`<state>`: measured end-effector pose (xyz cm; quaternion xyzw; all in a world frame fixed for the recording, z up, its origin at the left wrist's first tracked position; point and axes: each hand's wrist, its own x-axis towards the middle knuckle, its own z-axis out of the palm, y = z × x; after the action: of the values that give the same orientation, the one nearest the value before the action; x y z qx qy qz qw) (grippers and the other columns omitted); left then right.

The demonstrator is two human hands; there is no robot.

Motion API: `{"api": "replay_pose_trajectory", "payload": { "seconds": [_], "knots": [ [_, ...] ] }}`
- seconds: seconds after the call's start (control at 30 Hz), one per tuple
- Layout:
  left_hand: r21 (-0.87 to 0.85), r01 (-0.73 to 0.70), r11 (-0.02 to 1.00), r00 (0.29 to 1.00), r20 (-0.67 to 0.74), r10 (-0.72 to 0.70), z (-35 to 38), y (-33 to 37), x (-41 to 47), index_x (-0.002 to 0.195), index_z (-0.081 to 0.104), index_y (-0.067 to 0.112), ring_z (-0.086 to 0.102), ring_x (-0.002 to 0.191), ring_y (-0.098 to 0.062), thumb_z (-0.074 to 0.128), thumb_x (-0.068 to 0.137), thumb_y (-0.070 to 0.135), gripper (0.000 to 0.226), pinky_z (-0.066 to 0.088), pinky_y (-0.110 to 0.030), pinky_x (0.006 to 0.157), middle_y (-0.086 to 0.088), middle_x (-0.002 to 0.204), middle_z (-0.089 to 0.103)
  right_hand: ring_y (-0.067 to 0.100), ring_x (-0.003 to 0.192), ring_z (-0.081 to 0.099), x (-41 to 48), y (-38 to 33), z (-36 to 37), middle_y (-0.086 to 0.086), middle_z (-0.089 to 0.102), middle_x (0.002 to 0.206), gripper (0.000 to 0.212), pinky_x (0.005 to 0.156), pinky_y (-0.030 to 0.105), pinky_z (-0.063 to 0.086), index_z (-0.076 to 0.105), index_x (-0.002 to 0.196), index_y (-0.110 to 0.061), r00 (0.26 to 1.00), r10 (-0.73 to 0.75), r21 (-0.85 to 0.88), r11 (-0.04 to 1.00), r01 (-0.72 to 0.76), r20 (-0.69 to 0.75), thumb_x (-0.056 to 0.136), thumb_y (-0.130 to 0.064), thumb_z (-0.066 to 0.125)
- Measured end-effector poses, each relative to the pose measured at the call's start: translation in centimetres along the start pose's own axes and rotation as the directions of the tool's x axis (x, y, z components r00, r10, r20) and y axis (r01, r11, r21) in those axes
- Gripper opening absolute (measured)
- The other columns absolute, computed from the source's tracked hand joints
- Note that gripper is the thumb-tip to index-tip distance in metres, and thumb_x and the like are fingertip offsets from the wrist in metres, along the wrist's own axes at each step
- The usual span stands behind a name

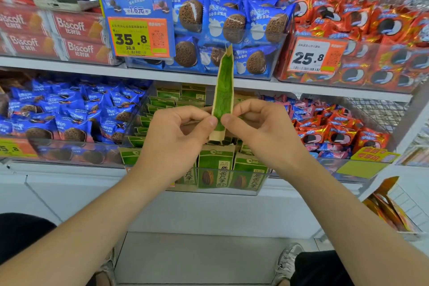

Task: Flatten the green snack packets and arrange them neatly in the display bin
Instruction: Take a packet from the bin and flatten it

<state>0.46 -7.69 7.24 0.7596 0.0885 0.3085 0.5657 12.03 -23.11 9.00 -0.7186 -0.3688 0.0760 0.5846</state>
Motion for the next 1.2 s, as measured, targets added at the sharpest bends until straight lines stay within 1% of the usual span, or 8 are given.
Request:
{"api": "replay_pose_trajectory", "payload": {
  "seconds": [0.13, 0.23, 0.4, 0.47, 0.57, 0.83, 1.1, 1.2],
  "knots": [
    [-0.013, 0.038, 0.999, 0.999, 0.037, -0.037, -0.1, -0.1, 0.1, 0.09, 0.075, 0.022, 0.077, 0.095, -0.021, 0.067, 0.103, 0.013, 0.017, 0.066, -0.044, 0.087, 0.0, 0.093, 0.078, 0.008, 0.081, 0.077, 0.0, 0.0, -0.4, -0.004, 0.08, 0.087, 0.005, 0.075, 0.021, 0.059, 0.078, 0.092, -0.011, 0.994, -0.1, -0.023, 0.995, 0.101, 0.034, 0.095, -0.007, 0.077],
    [-0.092, 0.083, 0.992, 0.996, 0.044, -0.079, 0.1, 0.2, 0.0, 0.091, 0.07, 0.009, 0.078, 0.097, -0.023, 0.066, 0.103, 0.009, 0.013, 0.065, -0.031, 0.082, -0.009, 0.094, 0.077, 0.014, 0.087, 0.079, -0.2, 0.0, 0.0, 0.0, 0.081, 0.094, 0.006, 0.078, 0.032, 0.064, 0.076, 0.097, -0.012, 0.995, -0.1, -0.018, 0.995, 0.1, -0.025, 0.093, -0.011, 0.081],
    [-0.295, 0.219, 0.93, 0.975, 0.092, -0.201, 0.5, 0.9, 0.0, 0.091, 0.063, 0.001, 0.08, 0.087, -0.021, 0.059, 0.103, 0.0, 0.013, 0.066, -0.034, 0.081, -0.006, 0.08, 0.077, 0.02, 0.103, 0.078, -0.2, 0.1, 0.9, 0.005, 0.078, 0.119, 0.068, 0.086, 0.04, 0.063, 0.058, 0.137, -0.019, 0.971, 0.239, 0.366, 0.904, -0.221, -0.003, 0.082, -0.046, 0.087],
    [-0.364, 0.284, 0.887, 0.957, 0.166, -0.239, 0.9, 1.0, -0.3, 0.098, 0.064, -0.001, 0.081, 0.092, -0.024, 0.059, 0.105, 0.006, 0.011, 0.065, -0.036, 0.082, -0.011, 0.091, 0.08, 0.027, 0.109, 0.077, -0.2, -0.1, 1.0, 0.009, 0.079, 0.119, 0.049, 0.093, 0.047, 0.062, 0.064, 0.133, -0.012, 0.951, 0.287, 0.456, 0.836, -0.306, 0.112, 0.093, -0.035, 0.078],
    [-0.358, 0.344, 0.868, 0.937, 0.182, -0.297, 0.9, 0.9, -0.1, 0.108, 0.067, -0.001, 0.08, 0.098, -0.025, 0.07, 0.099, 0.026, 0.028, 0.065, -0.038, 0.086, -0.013, 0.1, 0.081, 0.025, 0.11, 0.076, -0.1, -0.2, 1.2, 0.003, 0.079, 0.119, 0.036, 0.094, 0.05, 0.062, 0.062, 0.133, -0.018, 0.971, 0.238, 0.367, 0.902, -0.227, 0.014, 0.1, -0.022, 0.073],
    [-0.351, 0.44, 0.827, 0.898, 0.175, -0.403, 0.7, 0.2, 0.5, 0.122, 0.072, 0.004, 0.08, 0.102, -0.025, 0.065, 0.105, 0.017, 0.022, 0.065, -0.036, 0.088, -0.011, 0.109, 0.081, 0.019, 0.103, 0.078, 0.2, -1.1, 1.1, -0.003, 0.08, 0.117, 0.028, 0.092, 0.048, 0.064, 0.064, 0.136, -0.025, 0.976, 0.203, 0.278, 0.945, -0.173, -0.083, 0.111, -0.018, 0.054],
    [-0.603, 0.435, 0.668, 0.872, 0.097, -0.48, 1.0, -0.5, 0.9, 0.115, 0.072, 0.005, 0.08, 0.096, -0.02, 0.065, 0.102, 0.006, 0.015, 0.064, -0.025, 0.073, -0.011, 0.106, 0.082, 0.032, 0.116, 0.071, -0.4, 0.0, 2.8, 0.012, 0.078, 0.122, 0.035, 0.113, 0.06, 0.049, 0.074, 0.127, -0.013, 0.935, 0.353, 0.624, 0.723, -0.297, 0.036, 0.112, -0.032, 0.048],
    [-0.439, 0.356, 0.825, 0.915, -0.016, -0.404, 0.8, -0.9, 0.8, 0.12, 0.07, 0.01, 0.08, 0.098, -0.021, 0.07, 0.1, 0.007, 0.02, 0.066, -0.033, 0.077, -0.007, 0.103, 0.082, 0.034, 0.106, 0.075, -0.7, 0.1, 2.8, 0.015, 0.08, 0.112, 0.034, 0.107, 0.058, 0.054, 0.075, 0.119, -0.001, 0.924, 0.378, 0.581, 0.766, -0.273, -0.065, 0.108, -0.029, 0.059]
  ]
}}
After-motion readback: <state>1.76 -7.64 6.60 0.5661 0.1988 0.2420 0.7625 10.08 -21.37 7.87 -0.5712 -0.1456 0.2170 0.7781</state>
